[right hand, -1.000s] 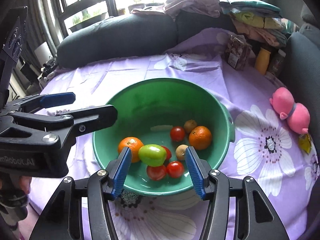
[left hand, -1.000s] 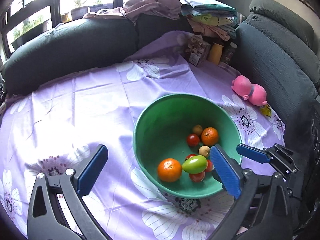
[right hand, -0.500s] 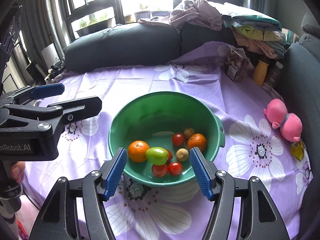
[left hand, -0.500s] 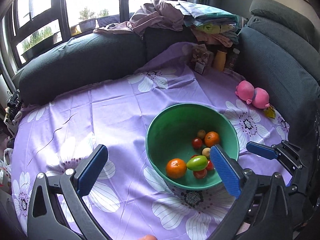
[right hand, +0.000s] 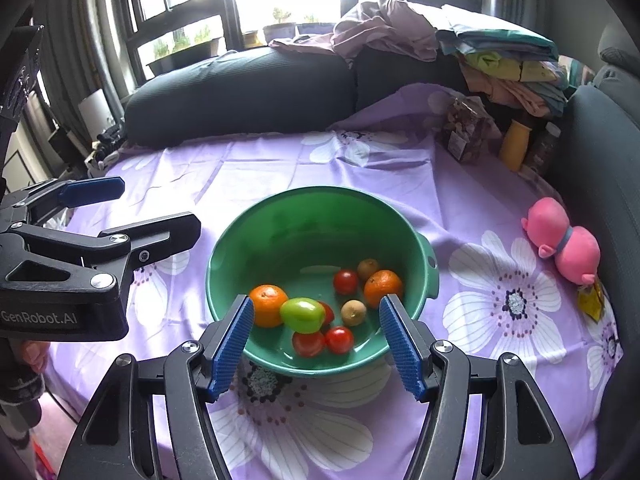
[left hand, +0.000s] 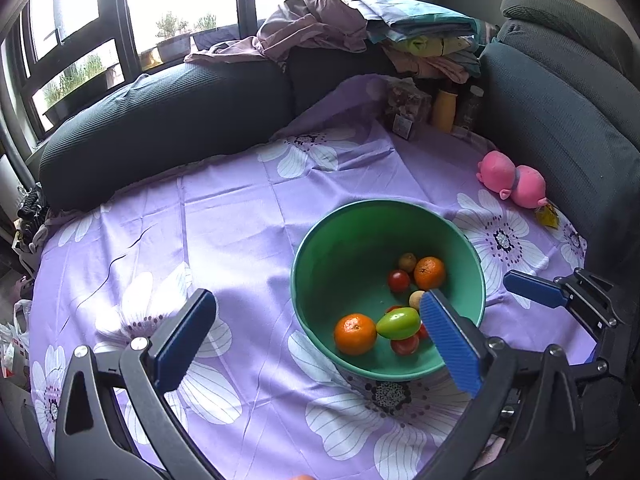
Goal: Organize fruits
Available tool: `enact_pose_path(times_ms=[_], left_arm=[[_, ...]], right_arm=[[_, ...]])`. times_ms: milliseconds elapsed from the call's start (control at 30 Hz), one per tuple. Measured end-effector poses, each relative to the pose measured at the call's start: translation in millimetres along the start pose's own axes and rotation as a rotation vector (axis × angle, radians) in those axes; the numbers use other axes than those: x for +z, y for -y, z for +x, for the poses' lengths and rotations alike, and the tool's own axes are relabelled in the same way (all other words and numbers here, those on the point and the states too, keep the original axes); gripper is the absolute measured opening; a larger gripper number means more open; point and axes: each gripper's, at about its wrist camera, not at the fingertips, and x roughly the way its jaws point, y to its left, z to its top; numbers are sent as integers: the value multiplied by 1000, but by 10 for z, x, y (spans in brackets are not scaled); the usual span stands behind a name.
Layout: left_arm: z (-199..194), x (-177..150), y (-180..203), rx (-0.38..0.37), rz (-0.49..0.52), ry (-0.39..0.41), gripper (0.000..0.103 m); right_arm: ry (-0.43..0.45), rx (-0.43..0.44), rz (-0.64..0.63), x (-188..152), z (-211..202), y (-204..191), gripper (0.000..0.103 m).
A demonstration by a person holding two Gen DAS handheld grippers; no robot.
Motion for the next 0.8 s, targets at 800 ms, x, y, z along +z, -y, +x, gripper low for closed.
enact_pose_path(times_ms=[800], left_arm=[[91, 21, -24, 2, -20, -8, 102]], right_arm=[[-7, -2, 3, 6, 60, 25, 66]])
